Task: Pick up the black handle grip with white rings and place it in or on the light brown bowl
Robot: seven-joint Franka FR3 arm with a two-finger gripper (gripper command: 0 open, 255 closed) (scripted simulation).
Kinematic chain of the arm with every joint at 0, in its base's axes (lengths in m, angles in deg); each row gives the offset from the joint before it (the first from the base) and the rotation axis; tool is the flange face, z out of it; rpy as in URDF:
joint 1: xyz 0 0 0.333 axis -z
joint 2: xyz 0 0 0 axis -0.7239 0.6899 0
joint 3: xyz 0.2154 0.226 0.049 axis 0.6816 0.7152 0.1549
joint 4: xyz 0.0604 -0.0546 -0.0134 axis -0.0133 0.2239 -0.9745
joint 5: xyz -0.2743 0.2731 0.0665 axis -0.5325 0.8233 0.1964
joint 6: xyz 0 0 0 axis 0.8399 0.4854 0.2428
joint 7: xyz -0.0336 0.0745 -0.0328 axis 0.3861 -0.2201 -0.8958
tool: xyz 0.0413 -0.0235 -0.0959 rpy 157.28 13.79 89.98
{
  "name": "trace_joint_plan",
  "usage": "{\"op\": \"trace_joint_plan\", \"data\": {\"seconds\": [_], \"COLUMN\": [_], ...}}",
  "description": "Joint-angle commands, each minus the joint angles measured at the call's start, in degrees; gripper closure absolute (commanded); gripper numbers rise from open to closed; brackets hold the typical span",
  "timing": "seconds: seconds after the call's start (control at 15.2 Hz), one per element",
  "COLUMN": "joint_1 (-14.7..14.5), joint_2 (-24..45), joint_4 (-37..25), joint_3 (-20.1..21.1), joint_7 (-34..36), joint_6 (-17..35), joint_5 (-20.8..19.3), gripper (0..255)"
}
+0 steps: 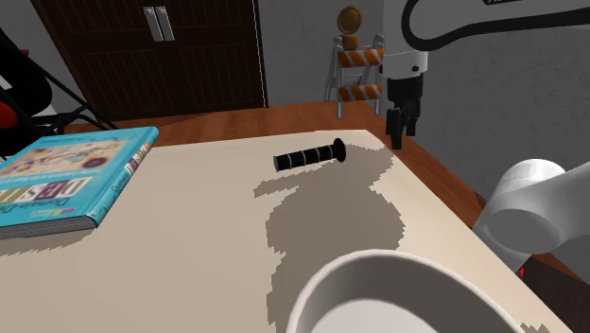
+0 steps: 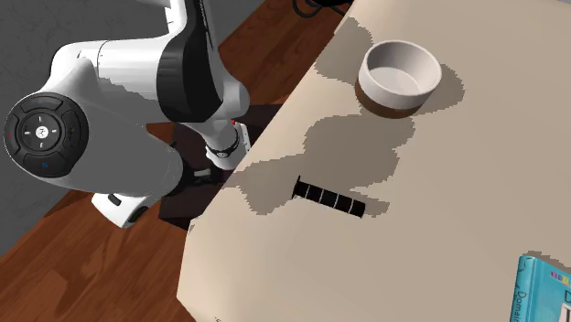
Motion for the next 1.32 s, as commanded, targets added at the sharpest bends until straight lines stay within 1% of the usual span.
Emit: {"op": "trace_joint_plan", "data": {"seconds": [0.0, 0.33, 0.59, 0.73, 0.86, 0.92, 0.99, 1.25], "joint_1": [0.00, -3.84, -6.75, -9.41, -12.69, -10.61, -10.64, -14.65], "joint_2": [0.00, 5.09, 9.20, 11.37, 13.60, 14.12, 14.13, 18.36], "joint_4": [0.00, -4.81, -9.20, -11.53, -13.96, -13.50, -13.50, -18.20], "joint_3": [0.00, 4.07, 7.09, 7.58, 7.52, 7.06, 7.04, 7.42], "joint_7": [0.00, 0.22, 0.46, 1.10, 1.95, 1.32, 1.33, -4.47], "joint_6": [0.00, 3.21, 5.38, 6.40, 7.36, -3.19, -3.19, -1.43], "joint_5": [0.00, 3.04, 4.66, 4.75, 4.47, -7.78, -7.78, -5.54], "gripper": [0, 0, 0, 0, 0, 0, 0, 0]}}
